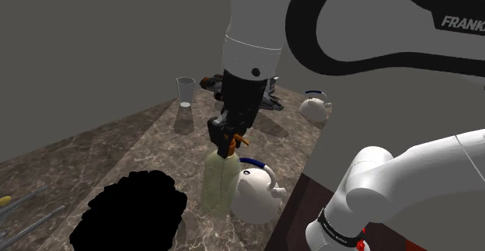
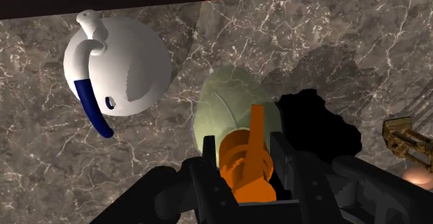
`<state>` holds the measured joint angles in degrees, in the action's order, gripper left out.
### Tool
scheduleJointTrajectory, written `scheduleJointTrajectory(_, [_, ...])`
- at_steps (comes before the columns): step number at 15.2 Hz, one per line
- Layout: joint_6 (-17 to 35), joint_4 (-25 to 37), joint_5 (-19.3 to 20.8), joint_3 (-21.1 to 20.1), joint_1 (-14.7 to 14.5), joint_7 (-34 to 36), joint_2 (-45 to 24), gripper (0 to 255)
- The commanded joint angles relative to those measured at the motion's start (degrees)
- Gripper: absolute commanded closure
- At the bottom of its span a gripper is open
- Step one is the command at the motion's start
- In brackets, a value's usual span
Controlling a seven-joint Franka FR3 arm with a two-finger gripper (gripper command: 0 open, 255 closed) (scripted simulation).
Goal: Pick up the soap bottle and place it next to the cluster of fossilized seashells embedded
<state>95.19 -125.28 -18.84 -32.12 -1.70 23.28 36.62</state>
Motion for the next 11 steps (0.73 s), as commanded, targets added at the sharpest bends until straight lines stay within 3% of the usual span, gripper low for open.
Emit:
scheduleJointTrajectory(1, [1.51, -1.64, -0.33, -0.37, -0.15, -0.10, 0.21, 255])
scheduleJointTrajectory(11, [8.86, -9.29, -1.97, -2.33, -0.83, -0.67, 0.60, 255])
